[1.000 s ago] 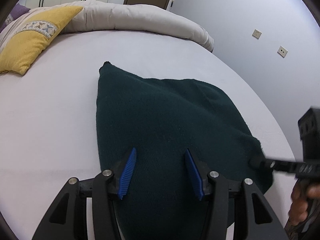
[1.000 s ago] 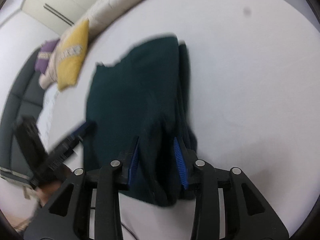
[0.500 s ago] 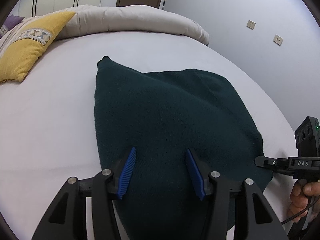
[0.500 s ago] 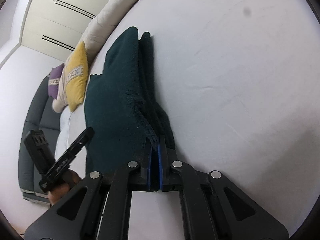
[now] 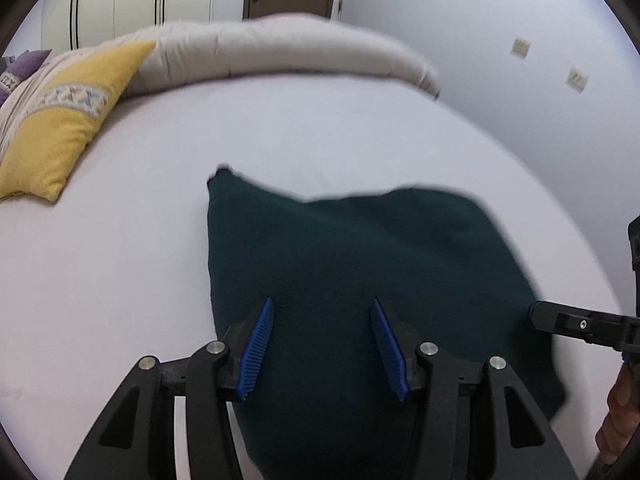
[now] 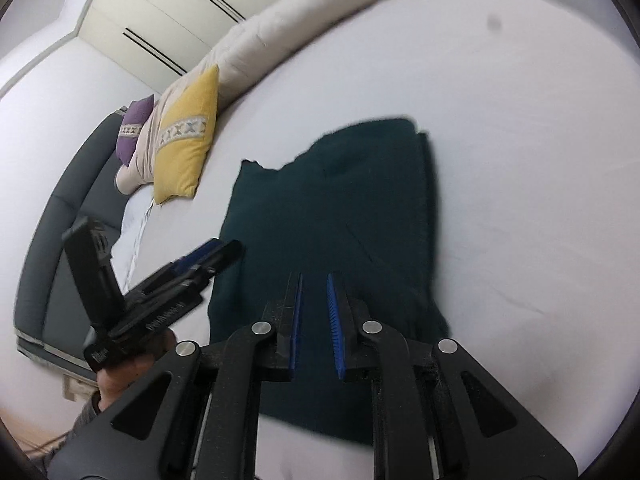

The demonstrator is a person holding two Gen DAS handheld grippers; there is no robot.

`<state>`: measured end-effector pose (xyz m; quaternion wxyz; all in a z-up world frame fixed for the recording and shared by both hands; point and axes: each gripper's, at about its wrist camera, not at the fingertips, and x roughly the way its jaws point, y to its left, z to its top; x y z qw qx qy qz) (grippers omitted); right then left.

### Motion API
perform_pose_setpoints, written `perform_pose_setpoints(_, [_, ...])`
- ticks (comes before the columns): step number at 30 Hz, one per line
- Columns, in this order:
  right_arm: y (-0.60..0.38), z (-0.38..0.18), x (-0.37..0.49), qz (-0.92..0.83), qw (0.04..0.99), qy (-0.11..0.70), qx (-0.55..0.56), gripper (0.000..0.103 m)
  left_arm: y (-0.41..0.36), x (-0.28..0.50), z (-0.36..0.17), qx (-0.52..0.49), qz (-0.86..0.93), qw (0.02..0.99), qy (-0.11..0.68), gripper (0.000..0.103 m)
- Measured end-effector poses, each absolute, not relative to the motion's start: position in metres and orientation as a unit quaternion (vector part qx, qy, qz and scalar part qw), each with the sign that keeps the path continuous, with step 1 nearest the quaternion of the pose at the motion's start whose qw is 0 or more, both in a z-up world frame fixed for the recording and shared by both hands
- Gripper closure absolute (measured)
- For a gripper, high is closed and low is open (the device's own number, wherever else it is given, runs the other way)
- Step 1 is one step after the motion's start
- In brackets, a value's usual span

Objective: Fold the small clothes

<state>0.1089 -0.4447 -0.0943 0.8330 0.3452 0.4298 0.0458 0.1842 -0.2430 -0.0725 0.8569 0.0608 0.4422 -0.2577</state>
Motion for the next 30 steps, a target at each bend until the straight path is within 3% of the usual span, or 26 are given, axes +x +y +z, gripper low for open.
perform_pose_setpoints(2, [-0.458, -0.121, 0.115, 0.036, 0.823, 0.432, 0.366, 0.103, -0.244, 0.185, -0.082, 0.061, -0.257, 0.857, 0.443, 0.048])
perform_pose_setpoints(5, [-0.473, -0.133, 0.099, 0.058, 0.817, 0.396, 0.415, 0.103, -0.247, 0.184, -0.083, 0.063, -0.257, 0.856, 0.445, 0.048])
perform_pose_setpoints(8, [-0.475, -0.12, 0.086, 0.032, 0.826, 0.402, 0.393, 0.103, -0.25, 0.181, -0.084, 0.081, -0.255, 0.858, 0.439, 0.048])
perform_pose_setpoints(10, [-0.473, -0.099, 0.089, 0.02, 0.839, 0.398, 0.371, 0.096, -0.252, 0.181, -0.085, 0.085, -0.251, 0.859, 0.438, 0.048])
perform_pose_setpoints(15, [-0.455, -0.058, 0.144, 0.047, 0.849, 0.413, 0.325, 0.094, -0.252, 0.181, -0.086, 0.085, -0.248, 0.86, 0.438, 0.048])
perform_pose_setpoints(21, [-0.455, -0.082, 0.212, 0.051, 0.83, 0.457, 0.315, 0.09, -0.255, 0.178, -0.087, 0.095, -0.244, 0.862, 0.435, 0.047])
perform_pose_setpoints(25, [-0.48, -0.099, 0.226, 0.046, 0.826, 0.413, 0.381, 0.092, -0.256, 0.177, -0.088, 0.099, -0.243, 0.864, 0.429, 0.047])
perform_pose_setpoints(30, [-0.509, -0.095, 0.197, -0.013, 0.839, 0.393, 0.377, 0.09, -0.256, 0.177, -0.089, 0.104, -0.243, 0.866, 0.424, 0.047])
